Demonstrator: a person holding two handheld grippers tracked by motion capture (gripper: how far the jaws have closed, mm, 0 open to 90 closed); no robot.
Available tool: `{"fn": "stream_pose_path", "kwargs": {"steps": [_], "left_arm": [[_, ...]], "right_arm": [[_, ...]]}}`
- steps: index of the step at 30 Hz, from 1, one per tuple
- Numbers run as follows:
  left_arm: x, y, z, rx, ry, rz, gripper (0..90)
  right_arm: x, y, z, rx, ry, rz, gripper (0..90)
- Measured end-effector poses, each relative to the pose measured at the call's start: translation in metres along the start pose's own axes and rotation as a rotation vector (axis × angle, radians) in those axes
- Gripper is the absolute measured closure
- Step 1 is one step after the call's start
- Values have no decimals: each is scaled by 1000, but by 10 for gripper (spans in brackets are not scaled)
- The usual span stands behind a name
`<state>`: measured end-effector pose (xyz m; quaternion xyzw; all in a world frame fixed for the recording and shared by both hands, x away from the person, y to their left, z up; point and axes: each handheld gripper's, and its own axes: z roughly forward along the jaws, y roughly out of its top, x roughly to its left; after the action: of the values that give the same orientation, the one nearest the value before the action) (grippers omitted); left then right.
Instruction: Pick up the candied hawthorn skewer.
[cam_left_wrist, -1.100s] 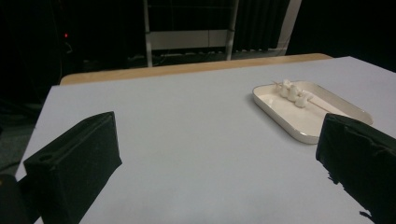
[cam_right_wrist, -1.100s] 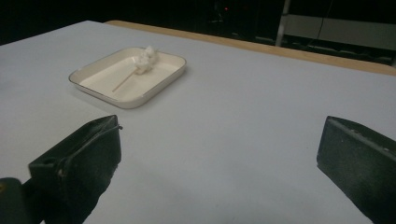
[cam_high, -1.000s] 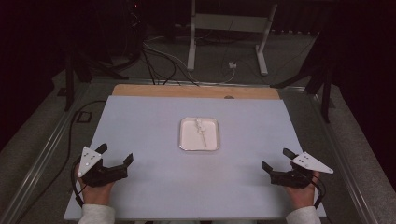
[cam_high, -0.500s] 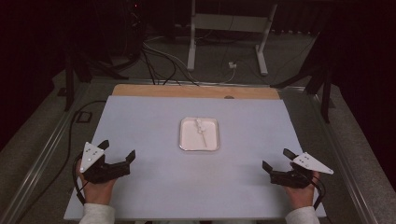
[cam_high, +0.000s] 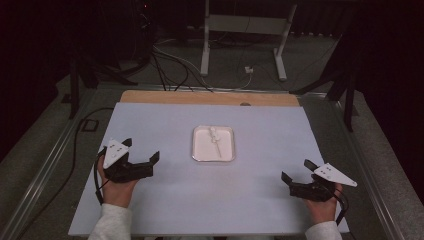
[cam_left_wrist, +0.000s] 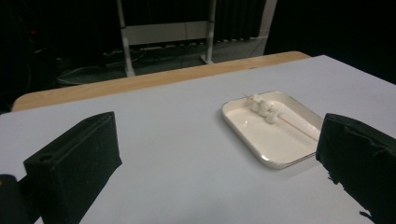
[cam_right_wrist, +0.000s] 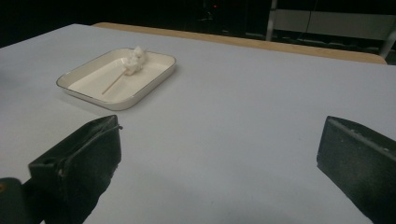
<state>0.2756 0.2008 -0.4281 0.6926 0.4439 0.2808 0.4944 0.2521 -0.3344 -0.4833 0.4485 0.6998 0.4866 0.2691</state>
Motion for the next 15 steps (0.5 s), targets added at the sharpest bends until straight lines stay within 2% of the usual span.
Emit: {"fn": "stream_pose_path", "kwargs": {"steps": [6,15], "left_arm": [[-13,14,26,11,-38,18,6],[-25,21,53,45,-55,38,6]], "right_arm": [[0,0,0,1,-3,0,1],[0,0,1,2,-4,0,1]]}}
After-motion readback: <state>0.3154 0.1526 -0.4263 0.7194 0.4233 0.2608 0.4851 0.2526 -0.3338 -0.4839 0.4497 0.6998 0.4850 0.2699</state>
